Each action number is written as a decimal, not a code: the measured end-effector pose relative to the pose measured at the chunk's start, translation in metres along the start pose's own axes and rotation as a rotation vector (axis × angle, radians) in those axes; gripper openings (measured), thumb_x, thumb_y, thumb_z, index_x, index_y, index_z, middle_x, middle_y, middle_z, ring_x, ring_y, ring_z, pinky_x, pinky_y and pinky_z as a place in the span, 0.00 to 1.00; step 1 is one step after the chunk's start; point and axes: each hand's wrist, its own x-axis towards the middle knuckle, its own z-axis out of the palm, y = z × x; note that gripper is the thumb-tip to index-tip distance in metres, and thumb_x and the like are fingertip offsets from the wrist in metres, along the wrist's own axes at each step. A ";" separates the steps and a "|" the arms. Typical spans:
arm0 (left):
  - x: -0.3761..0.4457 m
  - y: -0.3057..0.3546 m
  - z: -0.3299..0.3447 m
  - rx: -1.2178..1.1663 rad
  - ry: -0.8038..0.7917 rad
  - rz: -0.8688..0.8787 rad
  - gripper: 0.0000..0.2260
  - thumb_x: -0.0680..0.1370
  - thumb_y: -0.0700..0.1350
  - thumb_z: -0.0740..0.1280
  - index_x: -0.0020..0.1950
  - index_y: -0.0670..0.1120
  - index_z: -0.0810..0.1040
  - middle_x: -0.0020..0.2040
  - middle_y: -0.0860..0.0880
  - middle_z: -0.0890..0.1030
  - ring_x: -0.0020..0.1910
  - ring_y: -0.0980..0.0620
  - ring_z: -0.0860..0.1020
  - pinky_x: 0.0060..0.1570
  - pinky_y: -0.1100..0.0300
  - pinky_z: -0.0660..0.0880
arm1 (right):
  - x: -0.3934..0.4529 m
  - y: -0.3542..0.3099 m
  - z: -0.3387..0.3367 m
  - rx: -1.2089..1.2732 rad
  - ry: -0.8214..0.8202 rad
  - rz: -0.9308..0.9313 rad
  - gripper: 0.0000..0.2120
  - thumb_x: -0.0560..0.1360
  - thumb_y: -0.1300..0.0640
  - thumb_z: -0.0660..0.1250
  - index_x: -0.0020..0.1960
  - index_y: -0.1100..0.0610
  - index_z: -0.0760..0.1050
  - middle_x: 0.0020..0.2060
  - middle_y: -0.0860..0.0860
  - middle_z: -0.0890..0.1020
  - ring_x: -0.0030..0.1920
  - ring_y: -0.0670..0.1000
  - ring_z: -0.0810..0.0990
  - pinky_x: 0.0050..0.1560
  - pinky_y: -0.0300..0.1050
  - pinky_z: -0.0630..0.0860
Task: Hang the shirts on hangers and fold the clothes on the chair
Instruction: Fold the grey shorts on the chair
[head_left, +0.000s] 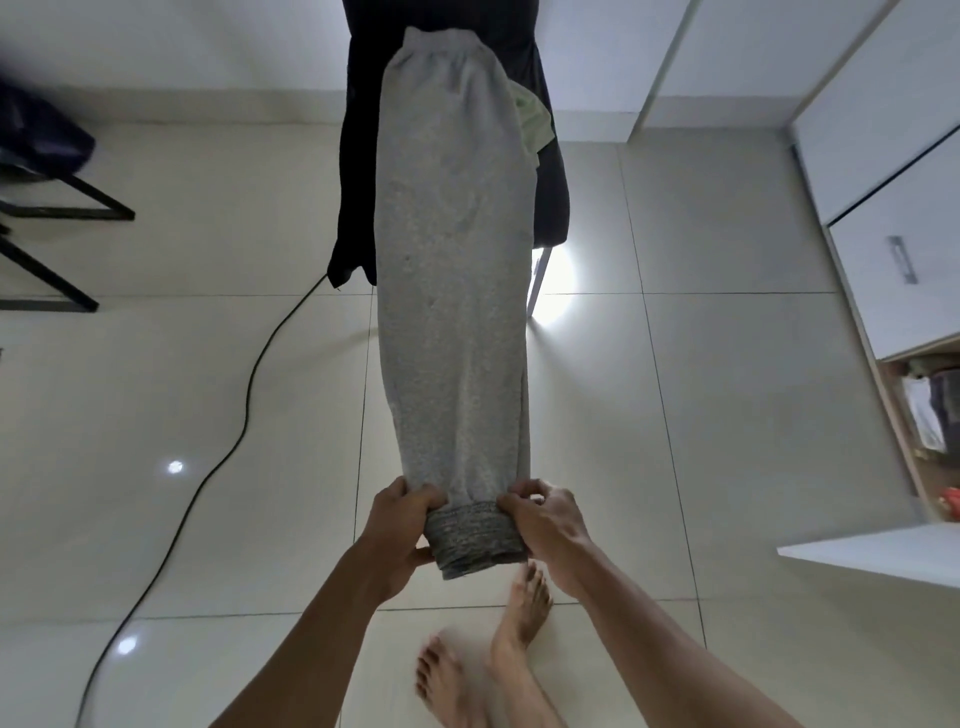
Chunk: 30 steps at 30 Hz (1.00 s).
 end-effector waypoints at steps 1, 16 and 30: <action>0.000 0.001 0.000 -0.003 -0.007 0.000 0.13 0.77 0.34 0.63 0.61 0.42 0.75 0.58 0.39 0.79 0.56 0.40 0.80 0.47 0.42 0.81 | 0.000 -0.002 0.002 0.039 -0.018 0.049 0.23 0.60 0.42 0.77 0.49 0.54 0.80 0.47 0.57 0.85 0.46 0.58 0.86 0.45 0.59 0.84; 0.008 -0.003 -0.009 -0.124 0.043 -0.055 0.12 0.79 0.33 0.63 0.61 0.40 0.77 0.54 0.39 0.82 0.50 0.42 0.80 0.44 0.45 0.80 | -0.010 -0.014 -0.001 0.450 -0.067 0.175 0.08 0.75 0.67 0.65 0.51 0.70 0.76 0.36 0.60 0.80 0.35 0.57 0.81 0.35 0.50 0.79; -0.006 0.005 0.005 0.135 0.086 0.051 0.34 0.74 0.32 0.70 0.74 0.45 0.56 0.61 0.37 0.77 0.51 0.39 0.82 0.43 0.48 0.81 | -0.011 -0.004 -0.001 0.292 0.015 0.026 0.23 0.75 0.63 0.70 0.62 0.51 0.61 0.52 0.62 0.80 0.42 0.55 0.83 0.37 0.46 0.80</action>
